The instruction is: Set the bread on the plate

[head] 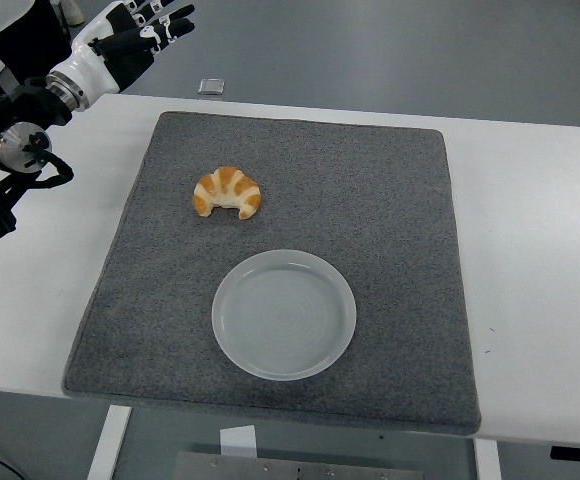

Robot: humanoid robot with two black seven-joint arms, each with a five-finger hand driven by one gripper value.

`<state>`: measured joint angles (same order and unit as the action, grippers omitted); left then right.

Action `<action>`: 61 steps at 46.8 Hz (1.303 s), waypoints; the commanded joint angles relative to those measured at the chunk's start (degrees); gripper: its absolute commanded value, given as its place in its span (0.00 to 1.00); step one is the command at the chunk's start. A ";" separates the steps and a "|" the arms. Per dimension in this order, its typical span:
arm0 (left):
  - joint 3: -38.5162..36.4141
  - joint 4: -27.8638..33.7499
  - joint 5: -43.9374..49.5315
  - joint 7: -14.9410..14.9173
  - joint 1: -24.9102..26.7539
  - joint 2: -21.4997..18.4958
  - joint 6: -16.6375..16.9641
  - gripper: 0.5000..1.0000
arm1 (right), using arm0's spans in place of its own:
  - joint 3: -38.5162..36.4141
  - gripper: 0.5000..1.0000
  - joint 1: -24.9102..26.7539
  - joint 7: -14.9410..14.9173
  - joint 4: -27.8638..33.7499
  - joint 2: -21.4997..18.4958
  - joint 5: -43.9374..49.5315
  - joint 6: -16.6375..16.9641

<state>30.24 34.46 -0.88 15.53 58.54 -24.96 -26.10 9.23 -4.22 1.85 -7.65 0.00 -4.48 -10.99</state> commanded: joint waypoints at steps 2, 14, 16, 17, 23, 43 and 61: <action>0.00 0.00 0.00 0.03 0.00 0.00 0.00 0.99 | 0.00 0.90 0.00 0.00 0.00 0.00 0.00 0.00; 0.09 -0.09 0.27 -0.06 0.00 0.00 0.00 0.99 | 0.00 0.90 0.00 -0.09 0.00 0.00 0.00 0.00; 0.09 -0.09 0.35 0.03 0.00 0.00 0.00 0.99 | 0.00 0.90 0.00 0.00 0.00 0.00 0.00 0.00; 0.09 -0.09 0.27 -0.06 0.00 0.00 0.00 0.99 | 0.00 0.90 0.00 0.00 0.00 0.00 0.00 0.00; 0.09 -0.18 0.36 0.03 -0.18 0.00 0.00 0.99 | 0.00 0.90 0.00 0.00 0.00 0.00 0.00 0.00; 1.31 0.00 0.44 0.03 -0.53 0.00 -1.05 0.99 | 0.00 0.90 0.00 0.00 0.00 0.00 0.00 0.00; 3.43 -0.09 0.88 0.03 -1.23 0.00 -3.96 0.99 | 0.00 0.90 0.00 0.00 0.00 0.00 0.00 0.00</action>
<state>33.75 34.44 0.01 15.58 57.31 -24.89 -30.14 9.23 -4.22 1.85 -7.65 0.00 -4.48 -10.99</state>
